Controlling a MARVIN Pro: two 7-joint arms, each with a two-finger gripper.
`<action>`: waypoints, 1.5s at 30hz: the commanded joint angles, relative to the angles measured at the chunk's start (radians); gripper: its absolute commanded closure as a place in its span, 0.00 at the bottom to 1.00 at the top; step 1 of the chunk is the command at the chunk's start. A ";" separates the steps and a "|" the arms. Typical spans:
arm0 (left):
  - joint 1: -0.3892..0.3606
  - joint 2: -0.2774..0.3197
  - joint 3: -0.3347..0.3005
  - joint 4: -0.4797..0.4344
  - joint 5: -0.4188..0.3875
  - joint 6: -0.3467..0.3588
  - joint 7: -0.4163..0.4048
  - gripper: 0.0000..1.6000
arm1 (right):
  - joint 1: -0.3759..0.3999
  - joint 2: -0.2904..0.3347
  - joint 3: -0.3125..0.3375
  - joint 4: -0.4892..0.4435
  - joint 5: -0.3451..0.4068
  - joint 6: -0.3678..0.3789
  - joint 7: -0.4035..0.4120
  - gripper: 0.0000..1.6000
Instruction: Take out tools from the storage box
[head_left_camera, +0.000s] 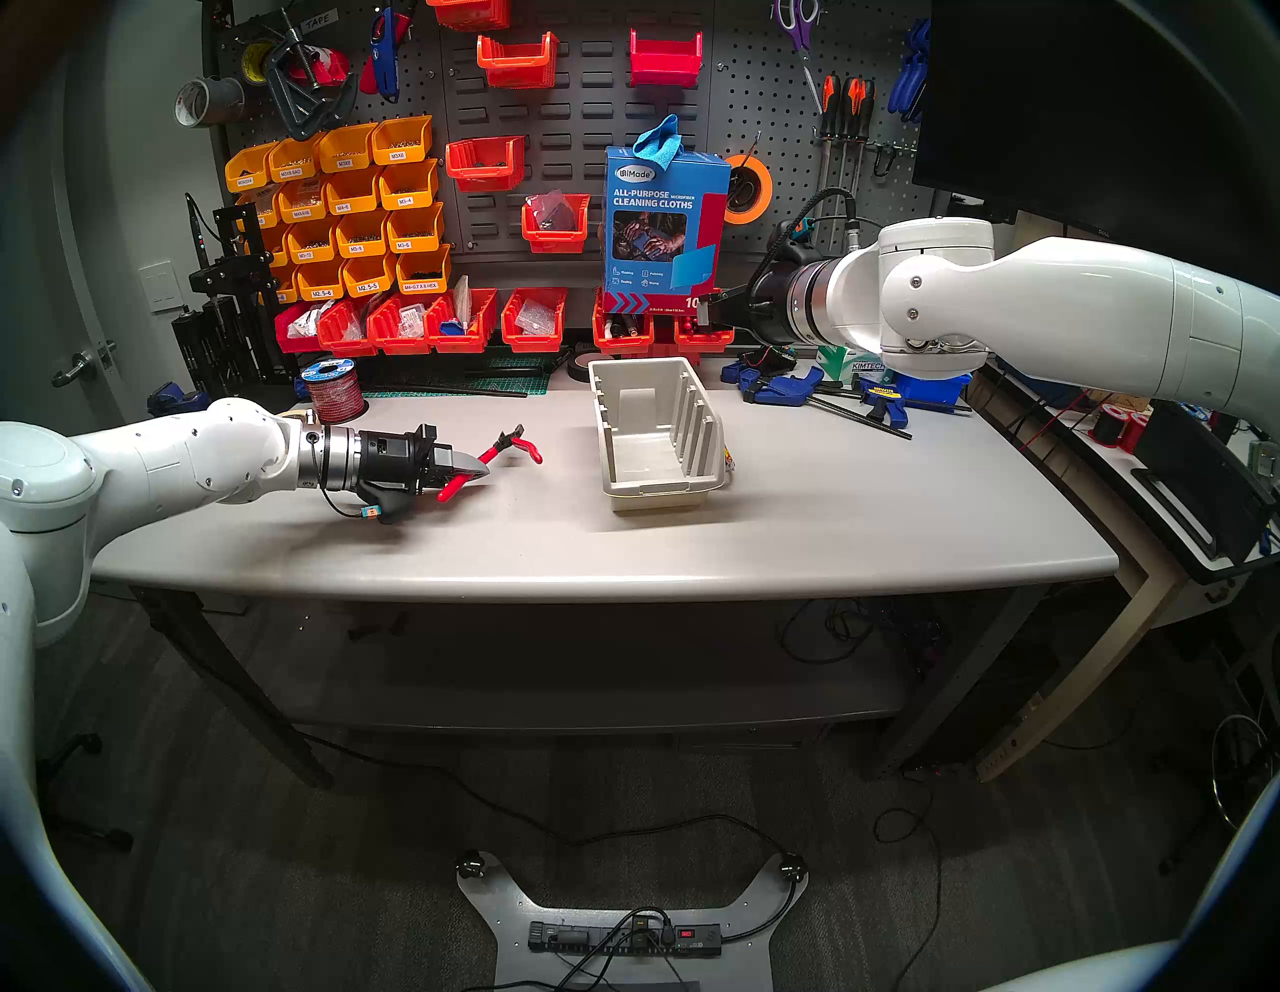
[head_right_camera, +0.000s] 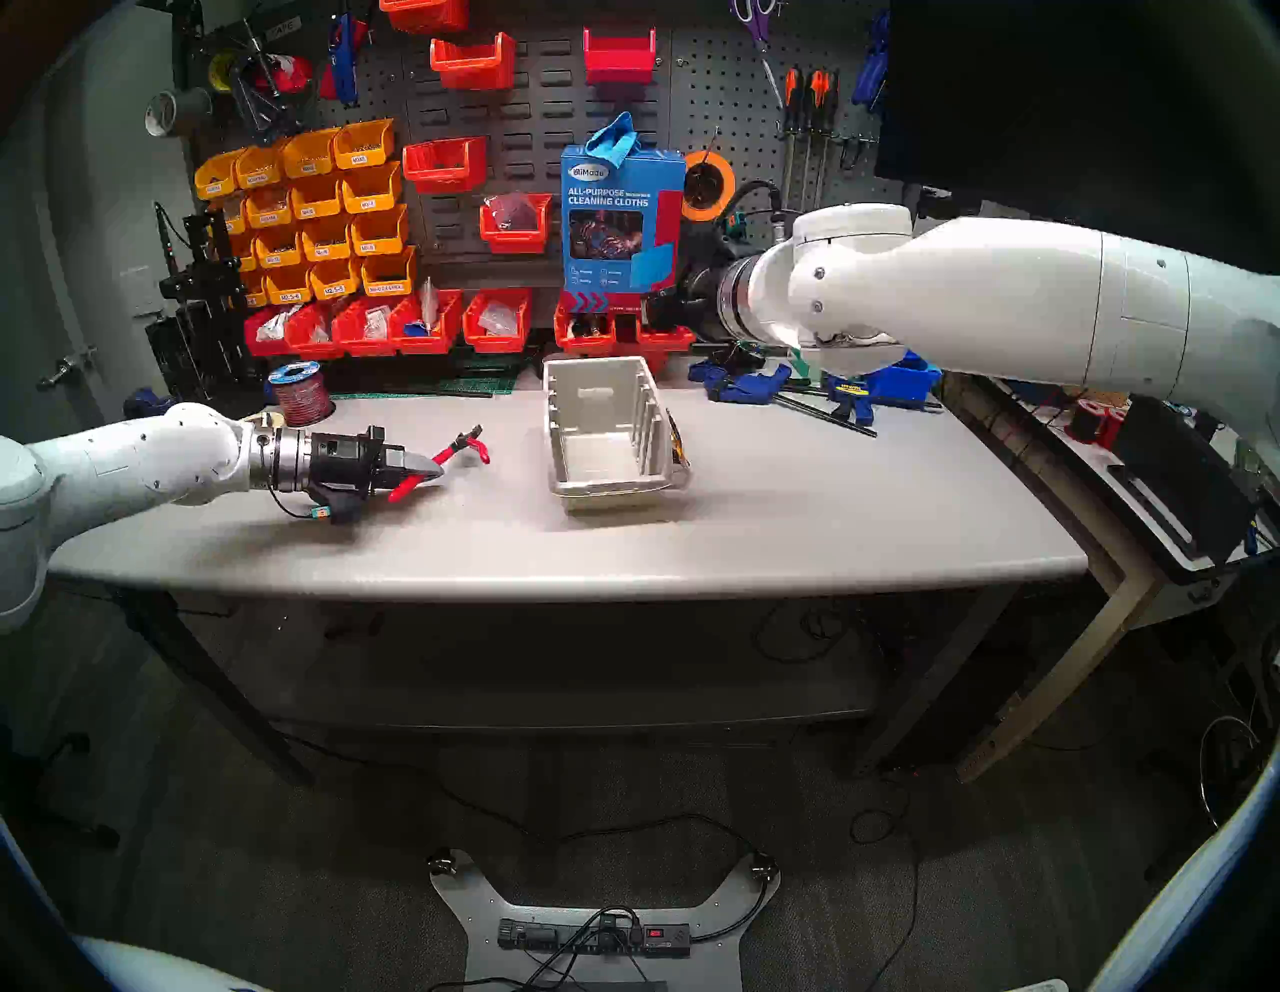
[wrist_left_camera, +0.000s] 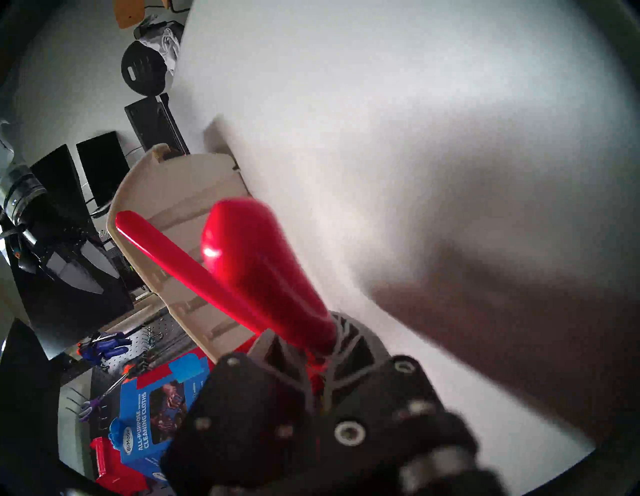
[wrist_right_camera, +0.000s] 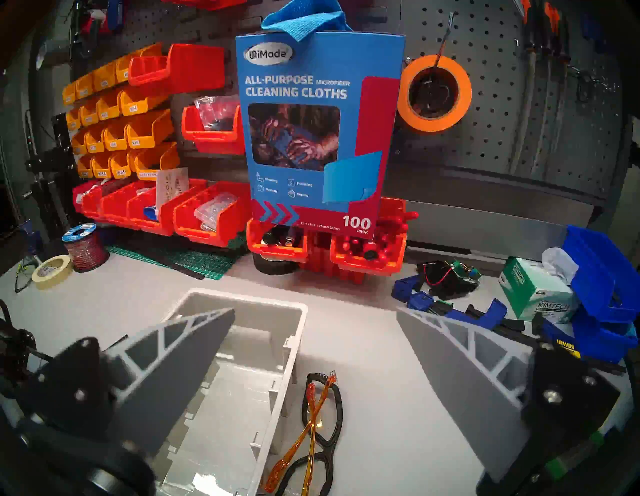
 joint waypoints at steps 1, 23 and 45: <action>0.104 -0.051 -0.077 0.044 -0.047 0.113 0.009 1.00 | 0.021 -0.002 0.015 -0.001 -0.002 0.001 -0.001 0.00; 0.039 -0.030 0.017 0.065 0.071 0.201 -0.069 0.00 | 0.022 -0.002 0.015 -0.001 -0.001 0.002 -0.002 0.00; -0.080 0.014 -0.113 -0.087 -0.042 0.184 0.030 0.00 | 0.022 -0.002 0.014 -0.001 -0.001 0.000 -0.002 0.00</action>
